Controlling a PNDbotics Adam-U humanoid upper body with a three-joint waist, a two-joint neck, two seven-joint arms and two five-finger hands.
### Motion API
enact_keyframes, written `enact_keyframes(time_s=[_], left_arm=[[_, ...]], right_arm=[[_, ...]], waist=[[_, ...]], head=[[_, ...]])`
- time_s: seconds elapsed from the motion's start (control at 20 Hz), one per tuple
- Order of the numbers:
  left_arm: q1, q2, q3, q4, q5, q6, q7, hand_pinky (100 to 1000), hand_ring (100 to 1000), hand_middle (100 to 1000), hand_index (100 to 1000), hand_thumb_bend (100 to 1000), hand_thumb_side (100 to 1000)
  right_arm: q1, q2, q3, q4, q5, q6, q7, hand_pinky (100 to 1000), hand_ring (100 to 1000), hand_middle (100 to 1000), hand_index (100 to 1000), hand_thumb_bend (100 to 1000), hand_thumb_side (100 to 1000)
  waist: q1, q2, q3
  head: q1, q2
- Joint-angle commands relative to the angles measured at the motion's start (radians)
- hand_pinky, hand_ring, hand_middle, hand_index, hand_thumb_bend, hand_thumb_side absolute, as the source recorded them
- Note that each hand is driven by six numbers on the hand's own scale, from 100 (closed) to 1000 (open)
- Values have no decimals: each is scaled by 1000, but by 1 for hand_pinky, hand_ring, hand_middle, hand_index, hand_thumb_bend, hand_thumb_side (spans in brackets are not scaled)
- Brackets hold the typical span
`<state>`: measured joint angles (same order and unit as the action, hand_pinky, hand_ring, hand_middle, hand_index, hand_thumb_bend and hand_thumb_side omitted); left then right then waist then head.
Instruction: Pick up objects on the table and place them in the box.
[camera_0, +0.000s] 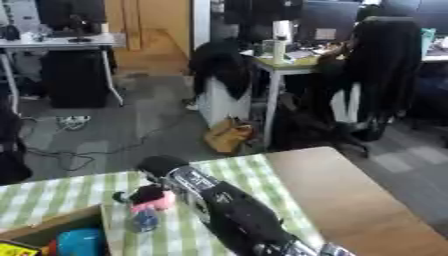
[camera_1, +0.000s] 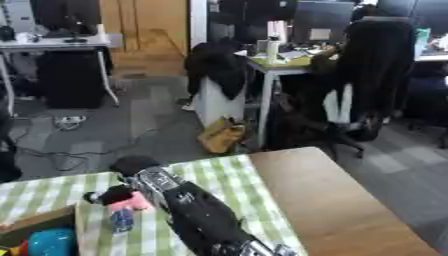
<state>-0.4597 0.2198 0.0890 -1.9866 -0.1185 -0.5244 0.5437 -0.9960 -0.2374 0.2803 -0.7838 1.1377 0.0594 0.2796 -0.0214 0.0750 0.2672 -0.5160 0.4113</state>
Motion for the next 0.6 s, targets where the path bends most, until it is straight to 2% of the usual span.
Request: enact_keyframes(time_s=[0.05,0.15,0.25,0.4,0.6], left_arm=[[-22,6,-1,-13,4,-4,2,838,873,845,890,221,1000],[-24,3,-2,-13,5,-4,2,838,873,845,890,221,1000],[-26,0,-2,-13,6,-5,2,838,873,845,890,222,1000],[-28,-3,0,-13,6,-6,4,838,873,845,890,222,1000],[-29,-3,1,-13,6,-7,6,838,873,845,890,221,1000]], right_arm=[[-20,-16,16,-18,102,-3,-39,980,918,889,958,520,1000],[-18,-10,13,-9,189,-10,-67,981,916,890,957,518,1000],[-17,-2,0,7,239,-16,-90,981,915,887,956,523,1000],[-13,4,-19,34,254,-31,-111,977,914,886,954,537,1000],[-4,8,-29,57,231,-58,-113,957,898,880,947,559,1000]], waist=[[6,-8,3],[7,-7,5],[8,-6,7],[10,-2,9],[13,1,8]], head=[[-6,5],[-9,2],[-11,-1],[-16,-9],[-16,-12]])
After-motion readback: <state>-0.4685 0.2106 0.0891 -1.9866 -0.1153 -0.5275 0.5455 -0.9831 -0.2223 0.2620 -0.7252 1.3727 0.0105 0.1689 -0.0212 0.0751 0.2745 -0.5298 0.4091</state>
